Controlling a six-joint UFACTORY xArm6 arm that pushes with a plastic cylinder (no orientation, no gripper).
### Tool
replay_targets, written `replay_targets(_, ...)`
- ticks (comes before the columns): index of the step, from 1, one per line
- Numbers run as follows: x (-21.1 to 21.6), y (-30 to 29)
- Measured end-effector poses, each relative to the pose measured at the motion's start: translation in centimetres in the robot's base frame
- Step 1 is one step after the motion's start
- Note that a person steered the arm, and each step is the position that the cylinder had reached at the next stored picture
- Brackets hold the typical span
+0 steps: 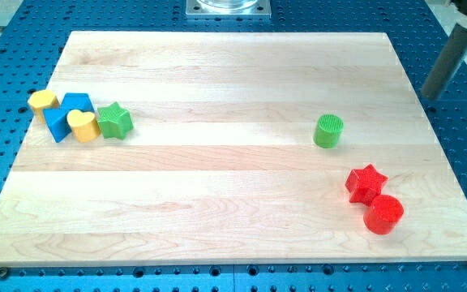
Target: Drag the green circle into the green star
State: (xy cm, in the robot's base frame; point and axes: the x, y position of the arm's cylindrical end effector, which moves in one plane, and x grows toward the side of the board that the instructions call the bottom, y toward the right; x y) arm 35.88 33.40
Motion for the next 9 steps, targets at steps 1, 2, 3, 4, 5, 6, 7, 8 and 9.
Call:
replay_targets(1, 4.3, -2.4)
replay_targets(2, 7.2, -10.1)
replay_targets(3, 8.8, -18.6)
replay_targets(4, 9.7, -30.0)
replay_targets(5, 10.5, -34.6)
replay_targets(6, 12.5, -41.4)
replay_targets(7, 12.1, -46.8)
replay_targets(8, 11.9, -47.7)
replay_targets(9, 11.1, -47.7)
